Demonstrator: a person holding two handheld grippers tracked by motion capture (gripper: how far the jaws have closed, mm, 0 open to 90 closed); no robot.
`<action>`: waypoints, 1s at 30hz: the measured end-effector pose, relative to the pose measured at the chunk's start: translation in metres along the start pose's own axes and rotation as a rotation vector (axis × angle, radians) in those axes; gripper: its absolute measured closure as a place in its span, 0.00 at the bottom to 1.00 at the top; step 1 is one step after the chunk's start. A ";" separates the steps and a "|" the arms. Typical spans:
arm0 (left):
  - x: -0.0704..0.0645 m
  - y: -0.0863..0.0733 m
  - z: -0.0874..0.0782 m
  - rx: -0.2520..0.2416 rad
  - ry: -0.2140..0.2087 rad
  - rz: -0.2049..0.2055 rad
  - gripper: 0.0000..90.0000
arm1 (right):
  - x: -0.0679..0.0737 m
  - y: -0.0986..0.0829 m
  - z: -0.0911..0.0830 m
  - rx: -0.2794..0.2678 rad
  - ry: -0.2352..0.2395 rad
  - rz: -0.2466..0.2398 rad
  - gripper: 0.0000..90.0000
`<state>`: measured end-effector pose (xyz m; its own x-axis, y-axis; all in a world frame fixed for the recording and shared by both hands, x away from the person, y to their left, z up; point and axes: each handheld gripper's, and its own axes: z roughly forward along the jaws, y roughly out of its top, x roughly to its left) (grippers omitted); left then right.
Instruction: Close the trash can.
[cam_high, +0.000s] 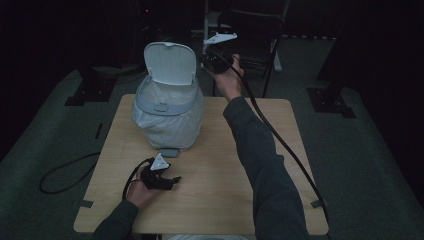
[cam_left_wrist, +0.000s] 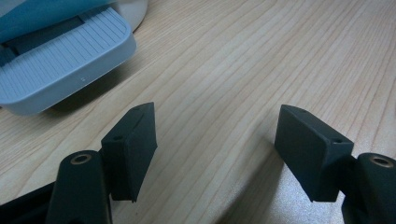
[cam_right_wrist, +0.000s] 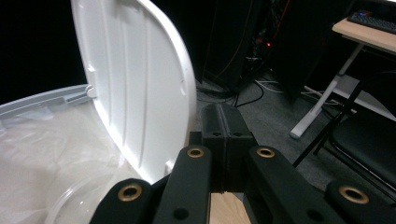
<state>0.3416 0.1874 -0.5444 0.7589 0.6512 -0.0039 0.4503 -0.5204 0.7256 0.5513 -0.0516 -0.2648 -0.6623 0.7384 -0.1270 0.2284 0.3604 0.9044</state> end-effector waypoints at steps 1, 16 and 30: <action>0.000 0.000 0.000 0.000 0.000 0.001 0.34 | 0.000 0.001 0.002 -0.001 -0.001 0.001 1.00; 0.000 0.000 0.000 0.000 0.004 0.005 0.34 | -0.003 0.015 0.013 -0.059 0.076 0.041 1.00; -0.001 0.000 0.000 -0.001 0.006 0.004 0.33 | 0.042 0.016 -0.003 -0.065 0.254 -0.065 1.00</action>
<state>0.3412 0.1864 -0.5446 0.7579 0.6524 0.0025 0.4469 -0.5219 0.7266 0.5252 -0.0161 -0.2546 -0.8335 0.5456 -0.0871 0.1383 0.3587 0.9232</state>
